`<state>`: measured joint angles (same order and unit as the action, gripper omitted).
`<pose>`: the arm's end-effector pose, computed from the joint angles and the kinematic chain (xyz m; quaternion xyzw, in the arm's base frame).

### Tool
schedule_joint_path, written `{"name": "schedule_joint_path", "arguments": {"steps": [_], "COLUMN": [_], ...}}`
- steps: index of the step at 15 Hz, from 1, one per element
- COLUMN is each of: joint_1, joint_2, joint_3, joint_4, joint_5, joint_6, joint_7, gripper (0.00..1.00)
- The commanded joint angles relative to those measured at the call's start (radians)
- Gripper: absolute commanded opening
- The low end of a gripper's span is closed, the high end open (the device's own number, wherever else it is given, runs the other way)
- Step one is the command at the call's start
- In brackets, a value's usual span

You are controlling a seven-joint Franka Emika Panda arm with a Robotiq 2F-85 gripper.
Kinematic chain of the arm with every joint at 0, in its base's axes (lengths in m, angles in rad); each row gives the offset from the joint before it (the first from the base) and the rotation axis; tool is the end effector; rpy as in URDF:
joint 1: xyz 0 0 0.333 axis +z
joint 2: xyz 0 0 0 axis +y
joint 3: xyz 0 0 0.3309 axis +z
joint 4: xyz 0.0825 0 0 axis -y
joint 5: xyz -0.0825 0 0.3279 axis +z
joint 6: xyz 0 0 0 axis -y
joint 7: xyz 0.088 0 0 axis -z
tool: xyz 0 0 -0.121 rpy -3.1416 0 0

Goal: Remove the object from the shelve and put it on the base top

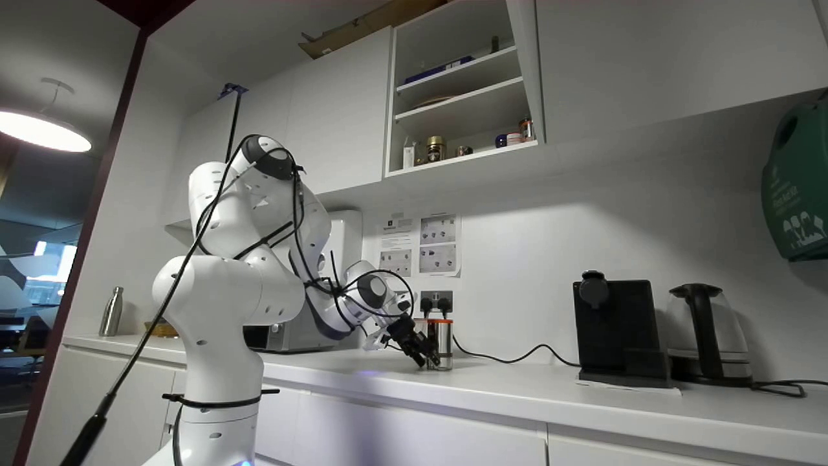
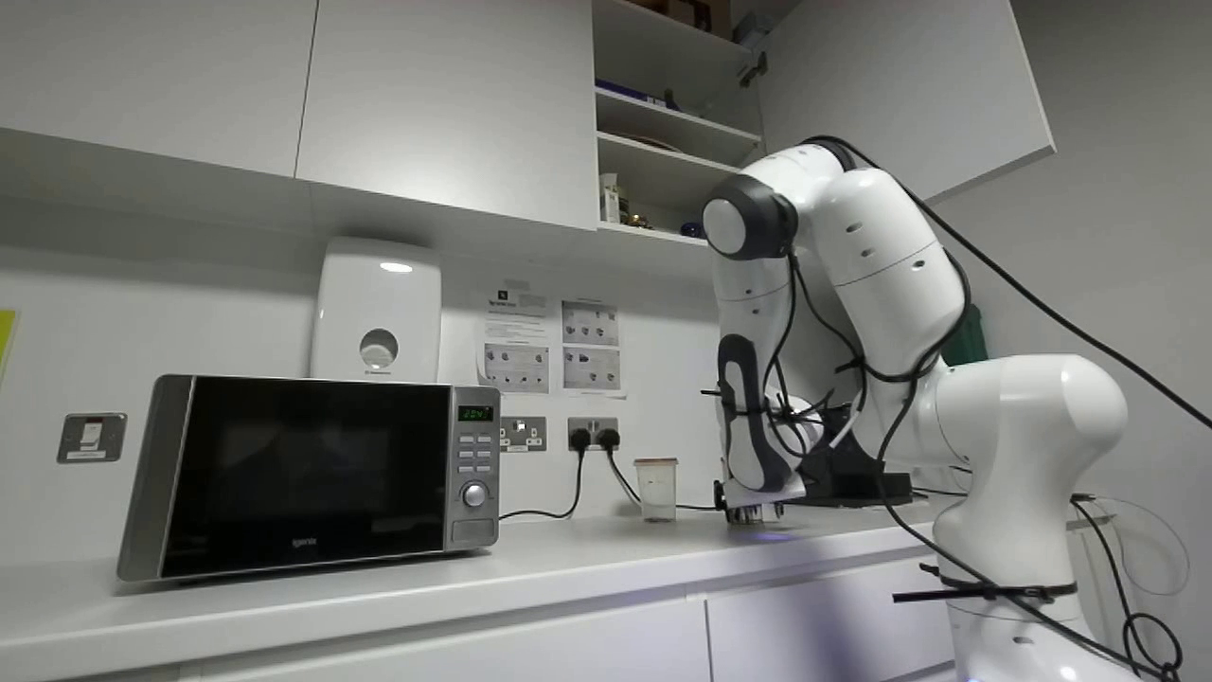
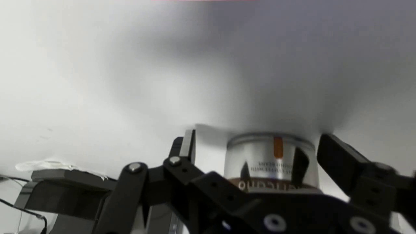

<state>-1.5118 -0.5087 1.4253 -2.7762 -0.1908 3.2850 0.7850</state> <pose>0.4109 -0.0153 0.3443 0.8995 -0.2493 0.3255 0.1513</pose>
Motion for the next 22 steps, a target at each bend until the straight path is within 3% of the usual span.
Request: {"name": "schedule_joint_path", "arguments": {"steps": [1,3,7,13,16,21,22], "joint_1": [0.050,0.101,0.278,0.722,0.959,1.199,1.210], "joint_2": [0.112,0.144,0.157,0.090,0.036,0.030,0.036], "joint_3": [-0.062,-0.117,-0.287,-0.649,-0.858,-1.139,-1.132], "joint_4": [0.002,0.004,0.004,0.026,0.055,0.124,0.083], "joint_5": [-0.047,-0.049,-0.014,0.163,0.195,0.123,0.091], "joint_6": [-0.124,-0.171,-0.244,-0.429,-0.643,-1.060,-0.945], "joint_7": [-0.043,-0.066,-0.119,-0.276,-0.322,-0.345,-0.270], "gripper": [1.00,1.00,1.00,1.00,1.00,1.00,1.00]}}
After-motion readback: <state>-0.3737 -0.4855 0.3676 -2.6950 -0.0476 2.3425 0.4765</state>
